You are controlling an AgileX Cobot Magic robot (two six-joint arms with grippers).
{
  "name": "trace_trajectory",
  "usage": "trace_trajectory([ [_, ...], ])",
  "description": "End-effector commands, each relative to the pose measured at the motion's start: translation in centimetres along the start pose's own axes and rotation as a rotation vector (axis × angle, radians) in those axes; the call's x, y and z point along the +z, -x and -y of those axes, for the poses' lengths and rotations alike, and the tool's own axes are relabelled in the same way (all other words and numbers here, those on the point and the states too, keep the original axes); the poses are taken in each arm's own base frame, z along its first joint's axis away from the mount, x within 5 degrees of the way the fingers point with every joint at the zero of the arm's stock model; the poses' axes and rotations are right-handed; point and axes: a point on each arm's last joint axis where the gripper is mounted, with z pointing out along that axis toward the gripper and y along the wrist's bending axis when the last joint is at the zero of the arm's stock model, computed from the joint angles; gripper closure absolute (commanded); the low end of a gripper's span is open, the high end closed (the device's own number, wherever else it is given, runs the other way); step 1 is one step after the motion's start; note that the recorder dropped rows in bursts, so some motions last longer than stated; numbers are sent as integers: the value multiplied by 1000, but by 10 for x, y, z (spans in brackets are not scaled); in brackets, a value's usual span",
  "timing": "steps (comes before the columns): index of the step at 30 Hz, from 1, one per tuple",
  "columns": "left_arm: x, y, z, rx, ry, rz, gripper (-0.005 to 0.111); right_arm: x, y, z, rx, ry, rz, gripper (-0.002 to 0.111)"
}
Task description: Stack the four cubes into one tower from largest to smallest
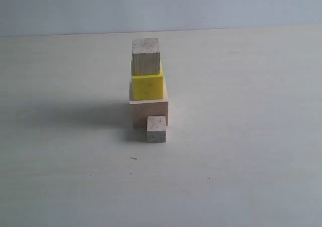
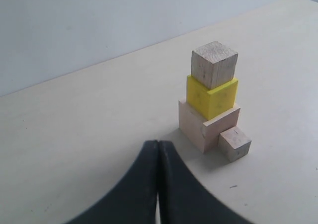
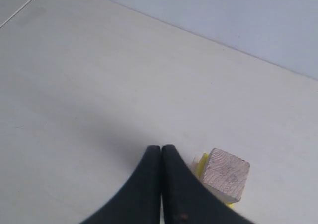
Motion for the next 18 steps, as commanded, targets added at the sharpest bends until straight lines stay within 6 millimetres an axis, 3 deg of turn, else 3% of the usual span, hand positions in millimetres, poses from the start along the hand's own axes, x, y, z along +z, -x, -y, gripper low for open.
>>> trace_trajectory([
  [1,-4,-3,-1,-4,0,32,107,10,-19,2,-60,-29,-68,108],
  [3,-4,-4,-1,-3,0,28,107,12,-41,8,-78,-11,-111,108],
  [7,-1,-8,0,-4,1,15,107,-5,-81,19,-9,127,-65,108],
  [10,1,-8,0,-7,6,10,107,-9,-127,37,65,151,-61,108],
  [13,3,-8,0,-5,6,-2,107,-2,-173,50,165,180,-76,108],
  [18,7,-7,1,-1,1,-7,107,25,-227,55,270,208,-134,108],
])
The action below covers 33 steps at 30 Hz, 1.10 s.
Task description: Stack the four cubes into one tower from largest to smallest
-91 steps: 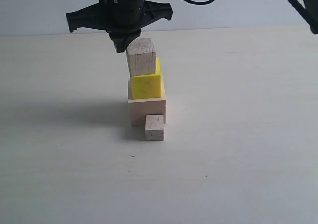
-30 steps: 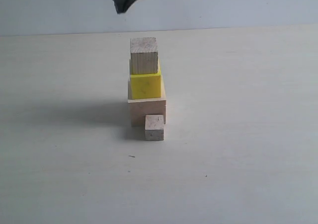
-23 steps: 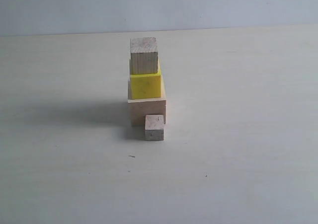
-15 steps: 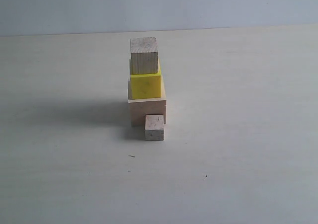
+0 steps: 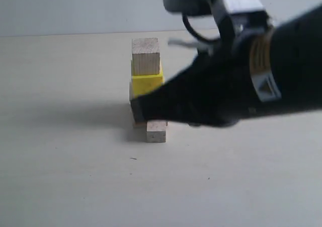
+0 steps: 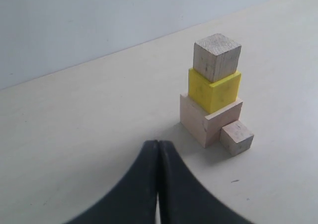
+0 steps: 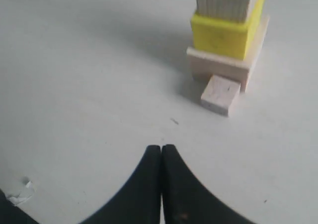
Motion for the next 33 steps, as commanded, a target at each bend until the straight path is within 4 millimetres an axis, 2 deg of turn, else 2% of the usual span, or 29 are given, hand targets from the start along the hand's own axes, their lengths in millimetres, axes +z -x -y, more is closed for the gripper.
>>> trace_trajectory([
  [1,3,2,1,1,-5,15,107,27,-36,12,102,59,-12,108],
  [4,3,2,1,1,-5,15,107,46,-50,14,151,78,-36,108],
  [8,3,2,1,1,-5,15,107,69,-57,11,169,84,-69,108],
  [12,3,2,1,1,-5,15,107,92,-70,0,165,109,-116,108],
  [18,3,2,1,1,-5,15,107,116,-82,-1,190,103,-159,108],
  [27,3,2,1,-1,-5,15,107,124,-73,10,231,99,-127,108],
  [33,3,2,1,-1,-5,17,107,125,-69,17,-67,101,-102,108],
])
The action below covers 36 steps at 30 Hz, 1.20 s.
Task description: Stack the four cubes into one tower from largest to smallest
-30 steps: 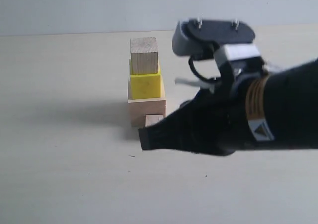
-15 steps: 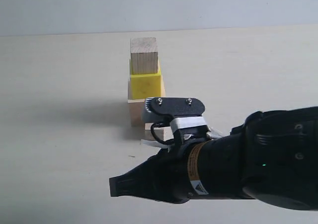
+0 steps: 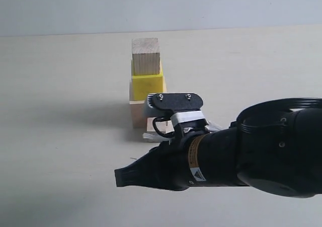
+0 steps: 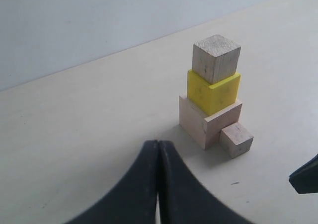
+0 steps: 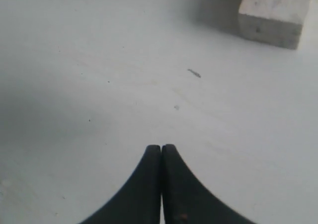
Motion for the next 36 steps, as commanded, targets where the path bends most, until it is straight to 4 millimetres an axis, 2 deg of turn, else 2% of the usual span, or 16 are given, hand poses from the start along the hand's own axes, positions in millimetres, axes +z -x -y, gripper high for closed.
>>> trace_trajectory([
  [1,0,0,0,-1,-2,10,107,0,2,2,-253,1,8,108],
  [9,0,0,0,-1,-2,10,107,0,2,2,-280,7,13,108],
  [12,0,0,0,-1,-2,10,107,0,4,-2,-172,41,39,108],
  [17,0,0,0,-1,-2,10,107,-16,10,-11,-154,156,136,108],
  [21,0,0,0,-1,-2,10,107,-44,12,-9,-164,191,212,108],
  [28,0,0,0,-1,-2,10,107,-121,9,2,-254,246,425,108],
  [33,0,0,0,-1,-2,10,107,-176,18,24,-323,168,632,108],
  [36,0,0,0,-1,-2,10,107,-199,20,38,-405,67,739,108],
])
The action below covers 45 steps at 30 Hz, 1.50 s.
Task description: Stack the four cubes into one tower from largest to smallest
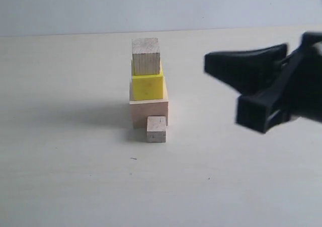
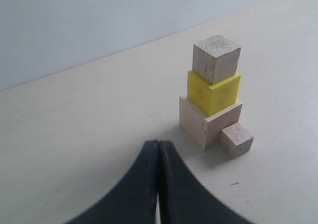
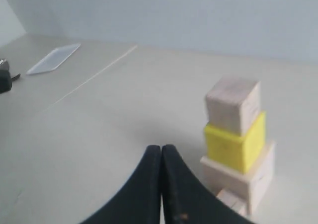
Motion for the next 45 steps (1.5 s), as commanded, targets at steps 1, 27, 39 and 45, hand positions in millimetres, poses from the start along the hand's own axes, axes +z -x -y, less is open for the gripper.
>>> trace_trajectory([
  [1,0,0,0,-2,-3,10,107,-31,14,18,-135,-124,102,108],
  [27,0,1,0,0,-4,14,107,-12,-21,36,-163,-70,-307,108],
  [39,0,1,0,0,-4,14,107,-2,-4,24,57,66,-97,108],
  [45,0,1,1,0,-6,18,107,4,-27,33,136,16,-179,108],
])
